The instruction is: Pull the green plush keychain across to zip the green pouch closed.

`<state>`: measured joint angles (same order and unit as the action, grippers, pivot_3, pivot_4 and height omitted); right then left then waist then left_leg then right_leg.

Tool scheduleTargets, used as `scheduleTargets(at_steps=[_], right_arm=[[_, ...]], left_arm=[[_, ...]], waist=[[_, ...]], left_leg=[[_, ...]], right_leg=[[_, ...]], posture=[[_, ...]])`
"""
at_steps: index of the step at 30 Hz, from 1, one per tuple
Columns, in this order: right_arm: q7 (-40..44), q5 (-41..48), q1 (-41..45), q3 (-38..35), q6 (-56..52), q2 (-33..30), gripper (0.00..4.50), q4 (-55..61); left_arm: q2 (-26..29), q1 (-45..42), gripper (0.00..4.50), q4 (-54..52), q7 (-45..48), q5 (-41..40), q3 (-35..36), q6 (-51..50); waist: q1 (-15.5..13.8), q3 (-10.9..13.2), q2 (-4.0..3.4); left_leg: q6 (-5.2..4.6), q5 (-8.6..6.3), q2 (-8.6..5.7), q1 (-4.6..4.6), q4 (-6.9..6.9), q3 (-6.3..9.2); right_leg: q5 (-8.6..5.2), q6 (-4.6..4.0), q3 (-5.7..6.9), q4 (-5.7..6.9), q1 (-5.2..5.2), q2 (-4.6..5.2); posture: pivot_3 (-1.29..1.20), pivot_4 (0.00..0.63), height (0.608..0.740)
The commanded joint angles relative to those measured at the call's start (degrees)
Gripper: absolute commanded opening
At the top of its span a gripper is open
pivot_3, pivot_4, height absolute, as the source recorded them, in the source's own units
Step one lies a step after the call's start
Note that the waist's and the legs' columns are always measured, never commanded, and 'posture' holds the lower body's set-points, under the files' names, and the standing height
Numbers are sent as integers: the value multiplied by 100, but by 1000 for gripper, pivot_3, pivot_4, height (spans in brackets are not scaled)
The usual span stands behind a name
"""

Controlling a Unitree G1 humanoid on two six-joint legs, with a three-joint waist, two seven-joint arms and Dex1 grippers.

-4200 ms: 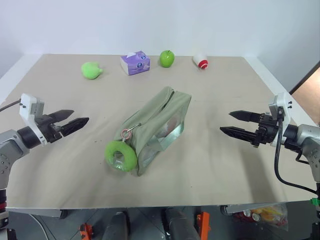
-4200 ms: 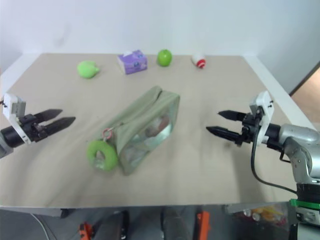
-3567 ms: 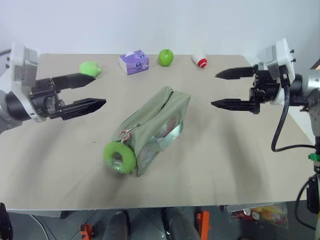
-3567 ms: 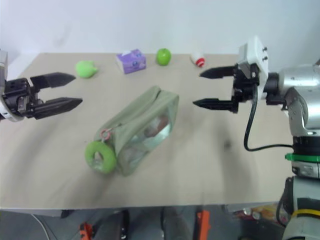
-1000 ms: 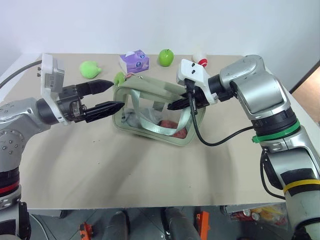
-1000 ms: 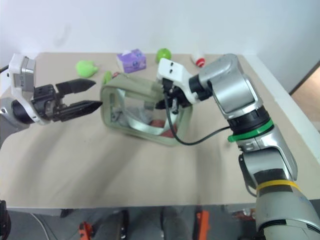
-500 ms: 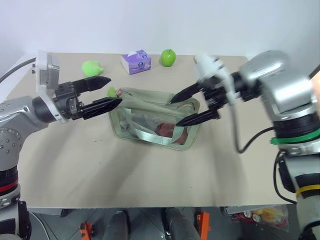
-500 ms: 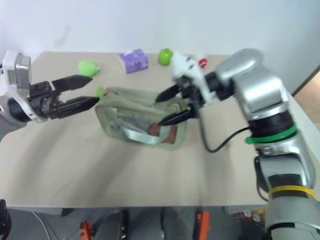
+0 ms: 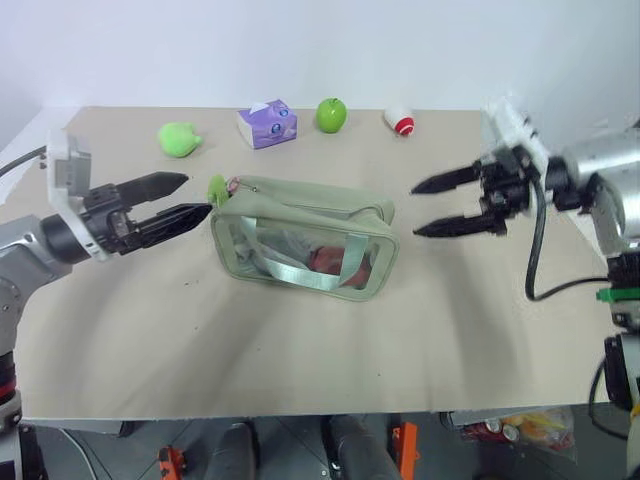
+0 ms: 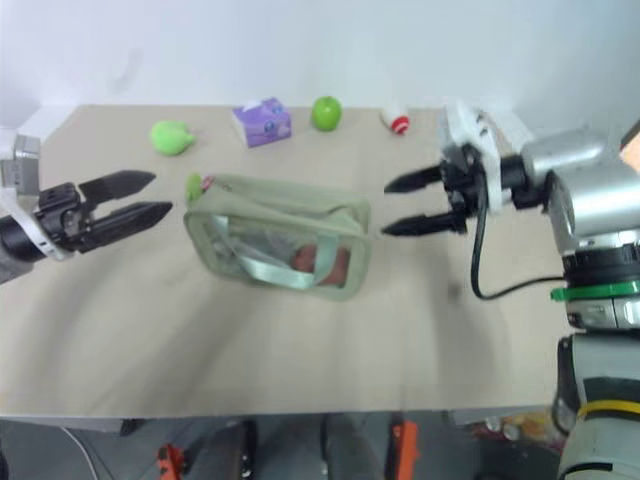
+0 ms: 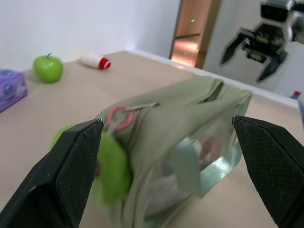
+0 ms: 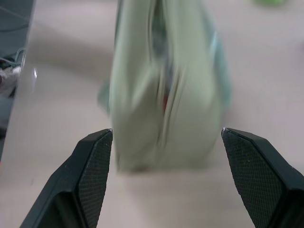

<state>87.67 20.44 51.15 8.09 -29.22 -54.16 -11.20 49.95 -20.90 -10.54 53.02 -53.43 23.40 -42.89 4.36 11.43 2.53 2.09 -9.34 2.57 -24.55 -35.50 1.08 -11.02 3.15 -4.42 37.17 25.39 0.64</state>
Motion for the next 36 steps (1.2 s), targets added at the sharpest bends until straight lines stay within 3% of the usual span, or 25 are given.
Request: scheduleTargets(at_steps=[1, 15, 16, 26, 32, 36], right_arm=[[-196, 285, -168, -439, -214, -100, 3802, 728], [-741, 680, -381, -391, -752, 325, 3802, 1421], [-787, 656, -376, -361, -738, 377, 3262, 1410], [-1068, 675, -325, -365, -730, 750, 25, 1382], [-1046, 649, -290, -350, -650, 791, 25, 1323], [-1043, 679, -317, -360, -665, 802, 25, 1371]], left_arm=[[190, 70, 4500, 42, 101, 47, 267, 38], [-15, 34, 4500, 460, -85, 217, 221, 150], [-36, 32, 4500, 480, -109, 216, 237, 162], [-325, -224, 4500, 1109, -799, 500, 198, 215], [-613, -688, 4500, 1890, -1169, 1399, -693, 242], [-923, -1078, 4500, 2215, -1167, 1611, -931, 309]], waist=[[0, 6, -9], [-5, 7, -11], [-5, 7, -11], [-8, 7, -11], [-17, 6, -11], [-14, 6, -10]], left_leg=[[0, 0, 3, 0, 0, 0], [1, 0, 10, 6, -9, 2], [1, -1, 10, 5, -8, 2], [1, -1, 10, 4, -10, 4], [1, 0, 11, 6, -10, 9], [1, 0, 12, 1, -12, 7]], right_leg=[[0, 0, 0, 1, 1, -2], [5, -2, -2, 3, -4, -12], [4, -3, -2, 3, -4, -12], [6, -1, -2, 3, -6, -15], [9, -1, -2, 3, -10, -22], [14, 2, -4, 2, -7, -23]], posture=[[0, 150, 740], [0, 150, 740], [0, 150, 740], [0, 150, 740], [0, 150, 740], [0, 150, 740]])
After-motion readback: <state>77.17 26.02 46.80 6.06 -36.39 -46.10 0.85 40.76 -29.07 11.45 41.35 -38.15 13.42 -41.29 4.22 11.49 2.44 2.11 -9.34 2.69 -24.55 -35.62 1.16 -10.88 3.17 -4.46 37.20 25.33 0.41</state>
